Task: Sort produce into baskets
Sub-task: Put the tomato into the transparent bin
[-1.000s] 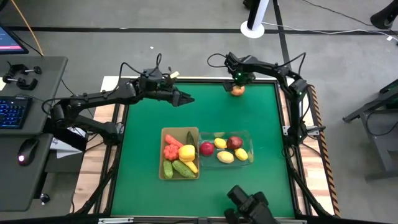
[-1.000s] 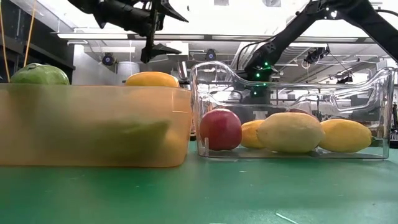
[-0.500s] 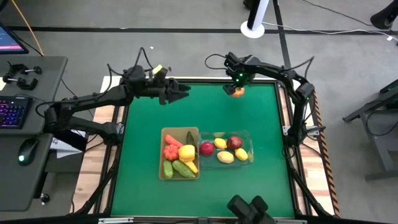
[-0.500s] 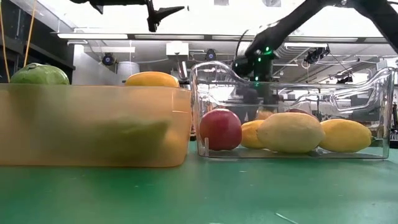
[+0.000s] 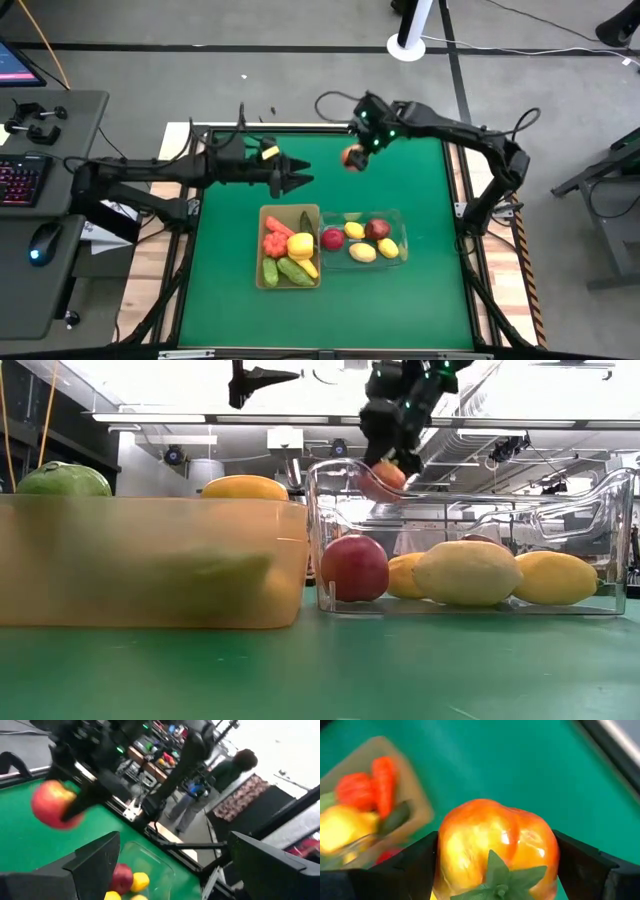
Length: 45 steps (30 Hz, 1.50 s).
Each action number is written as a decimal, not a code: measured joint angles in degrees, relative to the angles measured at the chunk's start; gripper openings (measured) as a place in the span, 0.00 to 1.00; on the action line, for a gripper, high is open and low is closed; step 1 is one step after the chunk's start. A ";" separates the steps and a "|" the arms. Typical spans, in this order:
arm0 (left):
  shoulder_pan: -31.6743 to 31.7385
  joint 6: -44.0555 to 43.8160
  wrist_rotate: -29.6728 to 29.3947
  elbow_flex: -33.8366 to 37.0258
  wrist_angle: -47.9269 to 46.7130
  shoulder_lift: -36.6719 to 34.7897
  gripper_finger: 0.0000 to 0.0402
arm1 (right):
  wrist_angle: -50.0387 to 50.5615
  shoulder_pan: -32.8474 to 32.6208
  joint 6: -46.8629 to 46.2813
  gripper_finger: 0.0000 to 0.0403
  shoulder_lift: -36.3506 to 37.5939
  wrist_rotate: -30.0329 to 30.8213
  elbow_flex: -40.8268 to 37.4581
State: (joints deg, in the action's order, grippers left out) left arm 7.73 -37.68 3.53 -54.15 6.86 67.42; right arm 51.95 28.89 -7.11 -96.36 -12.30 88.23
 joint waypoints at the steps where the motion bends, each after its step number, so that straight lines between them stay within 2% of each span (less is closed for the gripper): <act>1: -1.03 -0.72 -1.57 0.00 0.24 -0.02 0.89 | -0.42 -1.45 0.23 0.78 0.14 -0.88 0.00; 5: -4.72 -1.75 -5.52 0.00 1.92 -0.02 0.89 | -0.62 -7.13 0.56 0.78 0.36 -2.12 0.00; 11: -9.21 -0.97 -6.13 0.00 3.64 -0.67 0.89 | -0.40 -15.97 -5.40 0.78 0.38 -2.39 -0.02; 17: -14.40 4.95 -5.63 -0.02 -0.36 -9.28 0.89 | -4.25 -26.32 -17.12 0.78 0.47 5.51 -0.02; 22: -19.62 11.53 -10.88 -0.04 -8.68 -18.91 0.89 | -13.57 -33.28 -26.37 0.78 -0.78 14.22 0.00; 27: -23.66 14.48 -12.45 -0.04 -9.08 -23.69 0.89 | -22.53 -35.86 -34.00 0.78 -4.10 20.95 0.00; 35: -27.71 17.74 -18.53 -0.04 -9.27 -23.18 0.89 | -29.42 -36.02 -39.39 0.80 -10.33 24.13 0.00; 40: -28.18 16.30 -20.49 -0.02 -10.93 -20.99 0.89 | -26.47 -36.04 -37.40 0.80 -10.15 23.98 -0.02; 45: -28.18 13.93 -20.94 0.00 -11.59 -17.81 0.89 | -14.28 -37.51 -34.91 0.80 -5.61 23.67 0.02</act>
State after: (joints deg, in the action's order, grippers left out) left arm -20.45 -23.75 -17.41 -54.15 -4.73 49.61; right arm 37.67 -8.62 -42.02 -101.98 11.37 88.25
